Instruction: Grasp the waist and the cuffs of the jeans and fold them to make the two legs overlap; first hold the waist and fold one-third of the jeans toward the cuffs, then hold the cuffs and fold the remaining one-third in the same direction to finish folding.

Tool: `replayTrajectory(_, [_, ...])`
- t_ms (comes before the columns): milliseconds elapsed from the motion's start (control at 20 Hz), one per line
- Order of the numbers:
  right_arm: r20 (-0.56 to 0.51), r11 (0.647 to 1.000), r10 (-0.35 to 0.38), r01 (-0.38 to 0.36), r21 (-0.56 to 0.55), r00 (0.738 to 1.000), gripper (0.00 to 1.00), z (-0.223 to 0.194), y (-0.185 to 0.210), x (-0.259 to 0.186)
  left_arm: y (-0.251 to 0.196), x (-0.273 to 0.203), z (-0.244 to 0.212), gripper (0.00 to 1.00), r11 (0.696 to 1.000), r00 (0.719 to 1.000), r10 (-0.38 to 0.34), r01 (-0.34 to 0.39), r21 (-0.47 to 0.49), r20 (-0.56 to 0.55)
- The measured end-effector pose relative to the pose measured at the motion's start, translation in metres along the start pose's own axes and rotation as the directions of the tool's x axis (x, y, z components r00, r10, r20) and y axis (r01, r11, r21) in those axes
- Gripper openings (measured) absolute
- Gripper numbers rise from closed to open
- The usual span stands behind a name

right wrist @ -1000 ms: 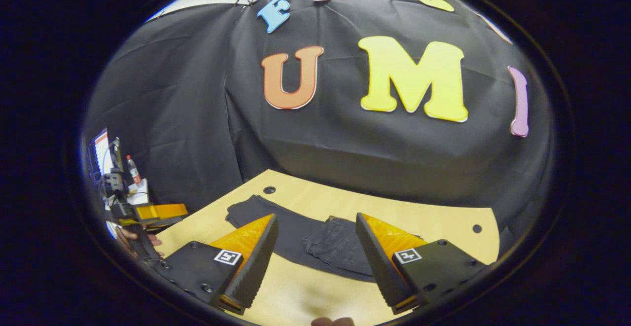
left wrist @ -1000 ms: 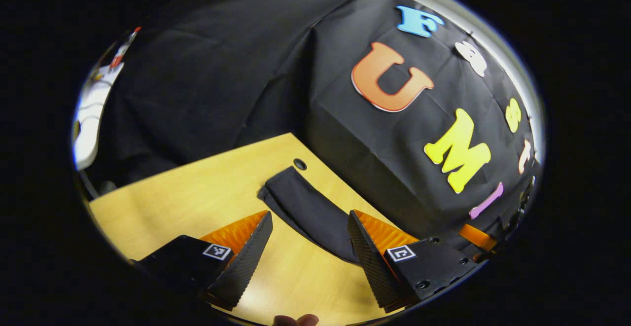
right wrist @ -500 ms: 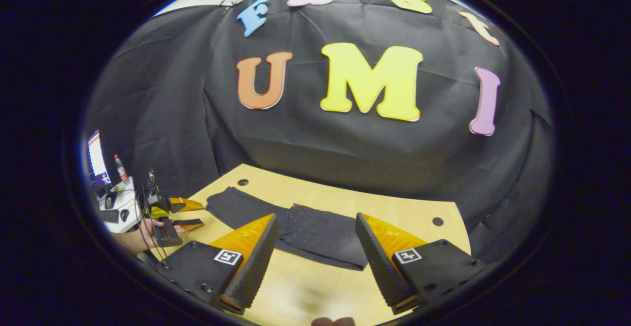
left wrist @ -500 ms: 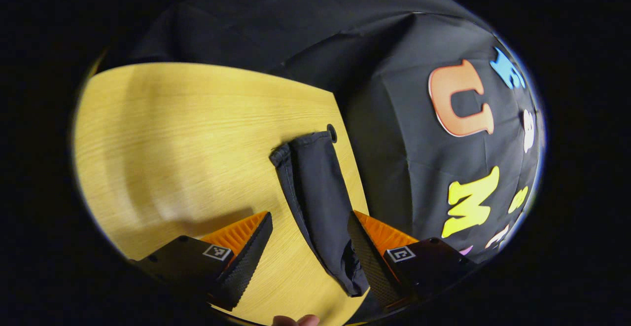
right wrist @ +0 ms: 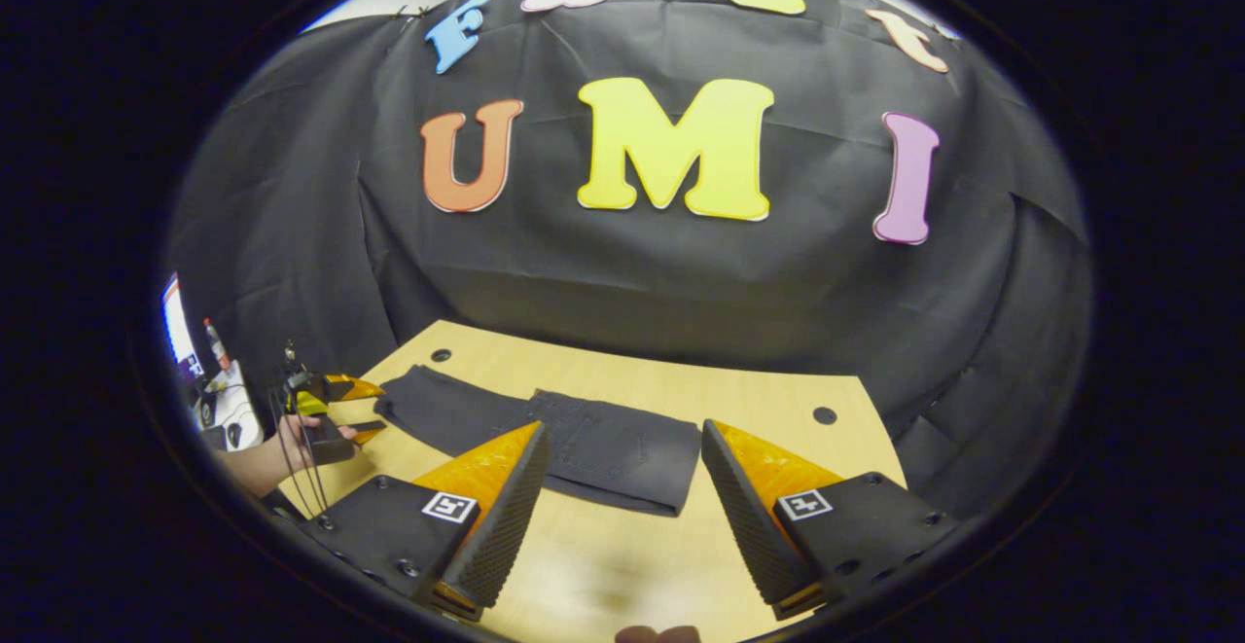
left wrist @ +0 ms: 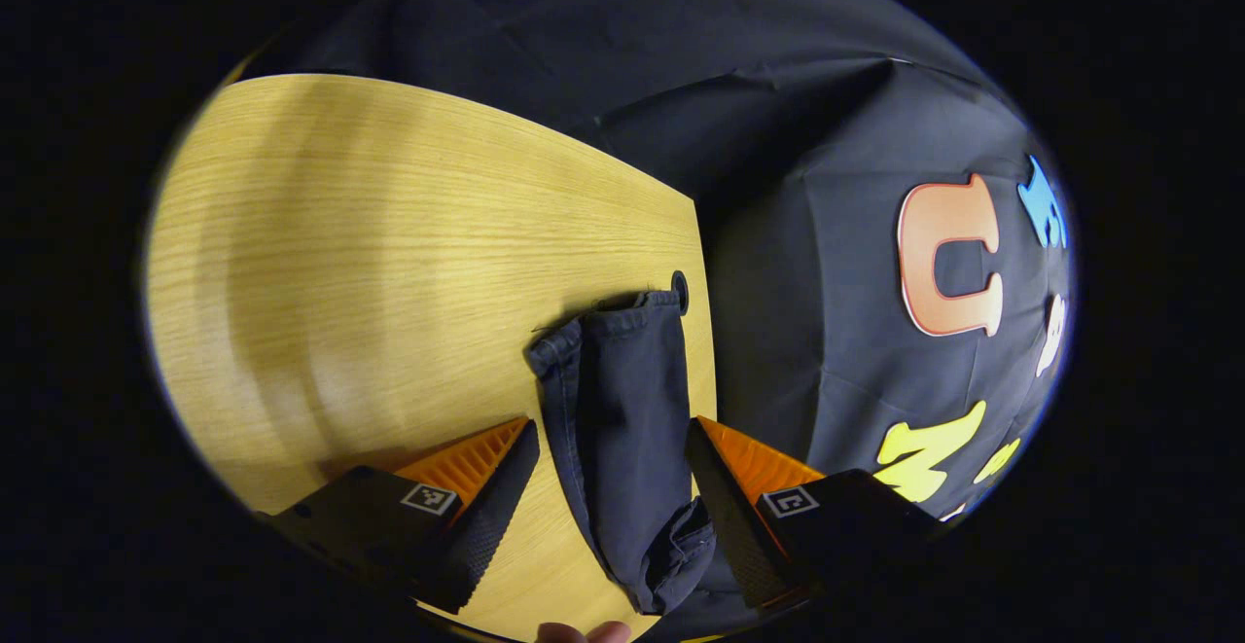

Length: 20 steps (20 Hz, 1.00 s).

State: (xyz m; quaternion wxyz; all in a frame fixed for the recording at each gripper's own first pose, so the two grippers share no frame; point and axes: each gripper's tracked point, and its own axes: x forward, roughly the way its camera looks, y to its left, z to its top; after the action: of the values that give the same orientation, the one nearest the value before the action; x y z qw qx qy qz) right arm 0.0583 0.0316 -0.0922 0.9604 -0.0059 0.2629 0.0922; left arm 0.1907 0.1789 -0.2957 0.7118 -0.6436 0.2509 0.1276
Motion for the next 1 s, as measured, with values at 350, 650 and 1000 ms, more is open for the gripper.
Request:
replayTrajectory(350, [-0.020, 0.999, -0.040, 0.041, 0.018, 0.999, 0.96, -0.008, -0.018, -0.003, -0.009, 0.025, 0.002, 0.96, 0.999, 0.999, -0.029, 0.029, 0.022, 0.025])
replayTrajectory(650, [-0.057, 0.994, -0.088, 0.092, 0.056, 0.994, 0.96, -0.029, -0.035, -0.012, 0.004, 0.043, 0.001, 0.50, 0.998, 0.999, 0.015, -0.018, 0.061, 0.038])
replayTrajectory(1000, [-0.062, 0.989, -0.125, 0.130, 0.068, 0.990, 0.96, -0.041, -0.045, -0.027, -0.006, 0.041, -0.001, 0.11, 0.995, 0.999, -0.022, 0.019, 0.101, 0.028])
